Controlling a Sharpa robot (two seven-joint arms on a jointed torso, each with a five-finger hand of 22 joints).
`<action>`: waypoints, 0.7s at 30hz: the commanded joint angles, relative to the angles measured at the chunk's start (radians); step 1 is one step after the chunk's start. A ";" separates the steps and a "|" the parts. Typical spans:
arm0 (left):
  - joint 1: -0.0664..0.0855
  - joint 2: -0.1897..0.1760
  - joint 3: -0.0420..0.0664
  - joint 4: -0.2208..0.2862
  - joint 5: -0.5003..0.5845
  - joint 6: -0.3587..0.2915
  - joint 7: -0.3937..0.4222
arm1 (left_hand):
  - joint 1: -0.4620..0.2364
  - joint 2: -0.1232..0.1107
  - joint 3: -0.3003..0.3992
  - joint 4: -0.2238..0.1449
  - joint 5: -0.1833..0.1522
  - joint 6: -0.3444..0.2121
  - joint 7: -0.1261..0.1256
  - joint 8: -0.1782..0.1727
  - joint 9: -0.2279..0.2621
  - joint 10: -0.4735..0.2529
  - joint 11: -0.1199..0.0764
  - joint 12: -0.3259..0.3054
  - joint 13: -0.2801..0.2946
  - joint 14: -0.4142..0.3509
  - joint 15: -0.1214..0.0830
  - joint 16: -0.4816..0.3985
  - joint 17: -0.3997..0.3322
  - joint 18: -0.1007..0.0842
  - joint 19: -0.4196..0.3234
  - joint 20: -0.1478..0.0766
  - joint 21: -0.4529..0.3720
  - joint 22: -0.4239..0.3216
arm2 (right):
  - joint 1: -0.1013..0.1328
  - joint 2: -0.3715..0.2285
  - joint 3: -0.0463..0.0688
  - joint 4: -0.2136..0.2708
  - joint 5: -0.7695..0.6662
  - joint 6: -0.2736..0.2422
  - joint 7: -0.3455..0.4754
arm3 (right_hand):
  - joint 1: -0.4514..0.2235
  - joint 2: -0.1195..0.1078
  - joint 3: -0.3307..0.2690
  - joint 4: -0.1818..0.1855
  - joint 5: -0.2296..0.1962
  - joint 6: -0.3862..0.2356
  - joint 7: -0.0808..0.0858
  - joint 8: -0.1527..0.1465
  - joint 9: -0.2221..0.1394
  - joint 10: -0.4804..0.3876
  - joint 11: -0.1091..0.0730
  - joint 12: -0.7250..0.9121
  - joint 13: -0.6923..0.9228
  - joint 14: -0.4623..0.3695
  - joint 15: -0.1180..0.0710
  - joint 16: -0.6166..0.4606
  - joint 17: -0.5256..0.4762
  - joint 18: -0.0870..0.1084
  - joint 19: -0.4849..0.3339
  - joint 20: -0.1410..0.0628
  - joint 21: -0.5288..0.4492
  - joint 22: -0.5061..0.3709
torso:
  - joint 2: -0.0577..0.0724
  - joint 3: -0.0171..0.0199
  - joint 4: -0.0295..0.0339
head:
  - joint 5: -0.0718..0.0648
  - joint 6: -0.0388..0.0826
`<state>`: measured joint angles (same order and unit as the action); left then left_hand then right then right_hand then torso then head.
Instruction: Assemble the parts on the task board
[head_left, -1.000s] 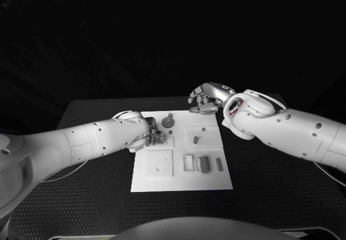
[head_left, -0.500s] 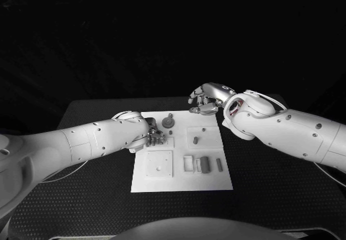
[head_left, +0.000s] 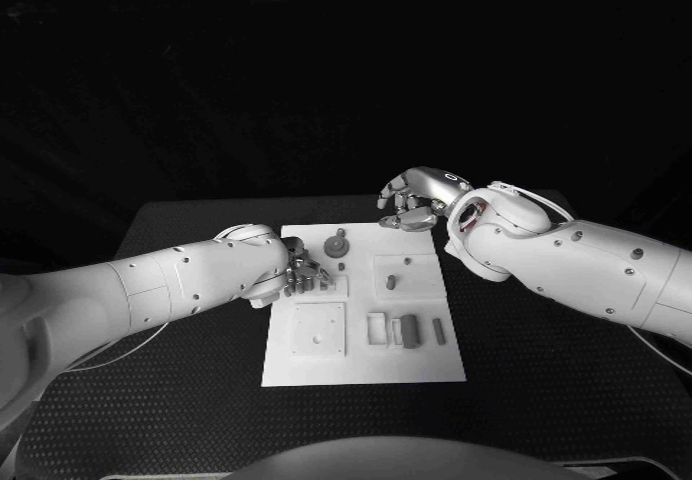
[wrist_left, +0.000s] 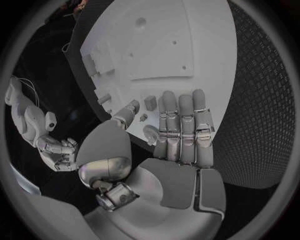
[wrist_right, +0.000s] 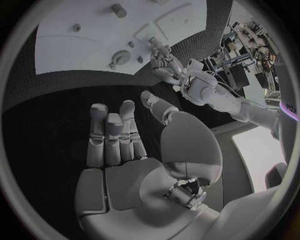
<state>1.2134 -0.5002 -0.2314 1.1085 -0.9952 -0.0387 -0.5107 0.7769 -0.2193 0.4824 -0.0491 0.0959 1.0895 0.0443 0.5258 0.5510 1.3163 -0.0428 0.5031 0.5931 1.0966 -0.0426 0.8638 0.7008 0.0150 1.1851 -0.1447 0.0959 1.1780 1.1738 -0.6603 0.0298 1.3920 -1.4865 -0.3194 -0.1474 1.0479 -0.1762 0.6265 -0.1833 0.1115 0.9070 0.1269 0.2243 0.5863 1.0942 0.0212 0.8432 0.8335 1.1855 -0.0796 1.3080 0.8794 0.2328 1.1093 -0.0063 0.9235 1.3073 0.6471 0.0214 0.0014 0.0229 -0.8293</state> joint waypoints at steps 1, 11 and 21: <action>0.008 -0.006 0.004 0.009 0.013 -0.013 0.010 | -0.011 -0.011 -0.005 0.009 -0.010 -0.009 0.001 -0.006 0.001 -0.009 0.003 0.004 -0.001 -0.010 -0.002 0.004 -0.001 0.003 -0.002 0.002 -0.008 0.000 | 0.000 0.000 0.001 0.000 -0.003 0.007 0.006 | -0.005 0.002 -0.001 0.004 0.001 0.001 0.010 -0.004 -0.001 -0.006 0.002 -0.004 0.002 -0.001 -0.006 -0.006 -0.001 0.029 0.001 -0.009 -0.006 0.004 | 0.000 0.0005 -0.0002 | -0.001 0.001; 0.032 -0.037 0.054 0.022 0.035 0.004 0.007 | 0.007 0.010 -0.005 0.008 0.000 -0.011 0.002 -0.005 0.003 -0.011 0.003 0.006 -0.001 -0.012 -0.001 0.007 -0.002 0.004 -0.002 0.003 -0.012 0.003 | 0.000 -0.001 0.001 -0.002 -0.001 0.007 0.007 | -0.005 0.002 -0.001 0.005 0.001 0.001 0.010 -0.004 -0.001 -0.006 0.002 -0.004 0.002 -0.001 -0.006 -0.006 -0.001 0.029 0.001 -0.009 -0.006 0.004 | 0.001 0.0010 -0.0003 | 0.001 0.008; 0.089 -0.053 0.078 -0.040 0.042 0.029 0.015 | 0.033 0.061 -0.044 -0.043 0.097 -0.014 0.004 -0.006 0.004 -0.015 0.005 0.008 -0.003 -0.016 0.001 0.010 -0.008 0.002 -0.002 0.005 -0.019 0.009 | 0.000 -0.002 0.001 -0.005 0.002 0.008 0.007 | -0.006 0.002 -0.001 0.005 0.001 0.001 0.010 -0.004 -0.001 -0.006 0.002 -0.004 0.002 -0.001 -0.006 -0.006 -0.001 0.029 0.001 -0.009 -0.006 0.004 | 0.001 0.0009 -0.0004 | 0.002 0.015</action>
<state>1.3011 -0.5577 -0.1530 1.0817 -0.9659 -0.0348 -0.5108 0.8117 -0.1668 0.4388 -0.0861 0.1748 1.0789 0.0480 0.5257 0.5539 1.3092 -0.0361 0.5071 0.5913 1.0889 -0.0421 0.8679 0.6938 0.0149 1.1850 -0.1446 0.0806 1.1861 1.1738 -0.6622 0.0298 1.3871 -1.4850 -0.3194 -0.1470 1.0479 -0.1763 0.6265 -0.1833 0.1115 0.9070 0.1269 0.2243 0.5864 1.0942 0.0212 0.8432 0.8344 1.1847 -0.0785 1.3081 0.8794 0.2328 1.1116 -0.0085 0.9235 1.3074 0.6476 0.0220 0.0010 0.0242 -0.8162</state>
